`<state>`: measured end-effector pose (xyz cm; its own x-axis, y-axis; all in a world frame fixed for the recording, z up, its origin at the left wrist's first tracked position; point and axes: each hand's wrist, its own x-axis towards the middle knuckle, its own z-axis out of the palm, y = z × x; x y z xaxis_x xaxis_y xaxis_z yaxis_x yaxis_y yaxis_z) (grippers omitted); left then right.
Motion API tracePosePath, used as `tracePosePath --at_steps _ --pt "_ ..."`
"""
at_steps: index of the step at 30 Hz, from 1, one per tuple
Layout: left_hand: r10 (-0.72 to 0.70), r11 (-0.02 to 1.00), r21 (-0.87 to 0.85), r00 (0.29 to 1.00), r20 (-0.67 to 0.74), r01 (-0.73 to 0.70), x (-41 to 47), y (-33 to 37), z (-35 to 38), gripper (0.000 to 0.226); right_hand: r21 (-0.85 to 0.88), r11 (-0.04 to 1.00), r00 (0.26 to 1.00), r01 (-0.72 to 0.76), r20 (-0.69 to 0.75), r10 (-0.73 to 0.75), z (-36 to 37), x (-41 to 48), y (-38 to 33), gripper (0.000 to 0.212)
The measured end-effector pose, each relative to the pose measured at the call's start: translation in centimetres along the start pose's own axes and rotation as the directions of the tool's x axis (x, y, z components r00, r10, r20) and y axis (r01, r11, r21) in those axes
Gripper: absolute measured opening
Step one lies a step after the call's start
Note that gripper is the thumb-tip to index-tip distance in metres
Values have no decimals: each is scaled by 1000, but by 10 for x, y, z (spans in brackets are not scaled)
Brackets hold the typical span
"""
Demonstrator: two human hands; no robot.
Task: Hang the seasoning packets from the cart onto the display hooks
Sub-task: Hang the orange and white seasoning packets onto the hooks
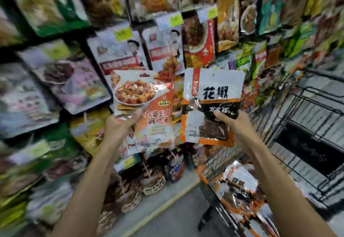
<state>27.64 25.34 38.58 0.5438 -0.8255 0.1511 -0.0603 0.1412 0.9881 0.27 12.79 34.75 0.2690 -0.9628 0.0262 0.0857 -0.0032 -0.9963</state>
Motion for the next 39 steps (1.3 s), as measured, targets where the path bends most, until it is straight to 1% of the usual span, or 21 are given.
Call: tracePosePath --at_steps 2,4,5,9,11,12,13,14,18,21,23,24,26,27,28,29,32,33,35,36,39 --pt "37 999 -16 994 -100 -39 -14 25 -39 27 -1 998 994 57 95 -57 38 0 -22 20" --pt "82 996 -4 980 -182 -84 -27 47 -81 32 0 997 980 80 183 -79 82 -3 -43 43" --pt "95 995 -3 971 -221 -98 -36 56 -101 32 11 996 970 88 228 -88 104 -6 -53 47" --pt "140 990 26 915 -378 -141 -69 89 -183 23 106 980 896 167 399 -196 195 -26 -83 17" --pt "147 989 38 891 -430 -144 -85 99 -222 10 138 972 853 191 466 -234 239 -37 -92 16" --pt "149 988 37 876 -459 -149 -92 104 -240 17 144 970 837 196 491 -242 259 -43 -95 18" --pt "152 987 36 864 -481 -154 -97 106 -260 38 145 970 826 195 509 -242 278 -48 -98 21" --pt "145 989 36 860 -489 -147 -102 107 -279 47 145 970 816 193 525 -241 296 -55 -99 26" --pt "88 996 61 849 -521 -66 -109 103 -350 45 154 972 794 179 560 -235 360 -82 -100 60" --pt "65 997 65 870 -489 -38 -110 88 -390 38 147 974 773 173 593 -227 398 -96 -91 55" --pt "61 998 53 892 -447 -41 -106 77 -413 37 152 972 758 181 608 -236 419 -104 -83 58" --pt "51 998 43 899 -436 -36 -102 72 -423 40 163 971 757 174 609 -238 428 -106 -79 70" --pt "18 1000 22 904 -427 -10 -92 64 -438 40 152 979 790 136 579 -200 440 -107 -69 110" --pt "1 1000 6 901 -433 2 -87 62 -444 42 129 984 812 123 558 -174 443 -106 -64 122" --pt "-18 1000 -14 898 -441 13 -80 59 -449 44 116 986 827 121 537 -165 446 -105 -59 122" --pt "-33 999 -32 895 -445 21 -73 57 -453 45 107 988 838 113 524 -153 449 -105 -58 114" --pt "-68 997 -60 894 -444 46 -54 55 -460 32 99 987 851 125 501 -158 457 -105 -59 58" --pt "-73 997 -66 895 -440 49 -48 55 -462 31 92 986 854 137 494 -164 459 -104 -58 48" --pt "-74 996 -80 899 -432 43 -39 53 -466 31 87 986 849 140 502 -164 464 -101 -59 36" --pt "-70 995 -90 900 -430 34 -35 51 -468 32 85 987 848 139 504 -163 466 -102 -60 34" --pt "-48 997 -80 897 -439 15 -25 47 -472 26 87 988 855 129 495 -156 474 -102 -60 40"
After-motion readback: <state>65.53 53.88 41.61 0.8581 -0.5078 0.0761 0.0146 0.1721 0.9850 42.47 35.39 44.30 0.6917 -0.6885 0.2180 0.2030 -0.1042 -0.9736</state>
